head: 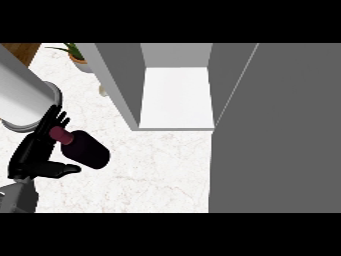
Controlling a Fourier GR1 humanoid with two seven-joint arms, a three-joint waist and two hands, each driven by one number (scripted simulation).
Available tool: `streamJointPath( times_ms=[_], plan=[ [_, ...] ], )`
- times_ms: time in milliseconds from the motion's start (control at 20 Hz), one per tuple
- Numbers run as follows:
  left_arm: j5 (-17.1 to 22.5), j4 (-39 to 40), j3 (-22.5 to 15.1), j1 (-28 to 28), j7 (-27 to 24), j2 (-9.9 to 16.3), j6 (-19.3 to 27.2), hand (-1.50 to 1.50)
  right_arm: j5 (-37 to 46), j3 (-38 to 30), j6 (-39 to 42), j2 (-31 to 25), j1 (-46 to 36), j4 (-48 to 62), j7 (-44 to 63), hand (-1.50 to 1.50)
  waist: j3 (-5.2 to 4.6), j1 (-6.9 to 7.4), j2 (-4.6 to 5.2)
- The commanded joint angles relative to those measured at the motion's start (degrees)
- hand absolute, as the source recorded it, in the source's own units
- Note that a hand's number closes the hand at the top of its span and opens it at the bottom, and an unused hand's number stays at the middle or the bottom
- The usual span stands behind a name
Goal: Pick up the wine, place it into the cabinet and close the cabinet
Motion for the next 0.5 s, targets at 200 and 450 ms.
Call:
streamJointPath(
  times_ms=[200, 450],
  plan=[
    [-2.33, 7.23, -1.2, -1.28, -4.55, -0.28, -0.69, -1.5, 0.55, -0.61, 1.49, 0.86, 2.36, 1.01, -3.48, -1.5, 0.01, 0.09, -0.03],
    [-4.67, 17.67, -0.78, -5.3, -11.77, -0.17, -0.25, -1.5, -0.24, -0.6, 2.46, 0.57, 4.35, -2.15, -2.18, -1.5, 0.0, -0.14, 0.0]
  ],
)
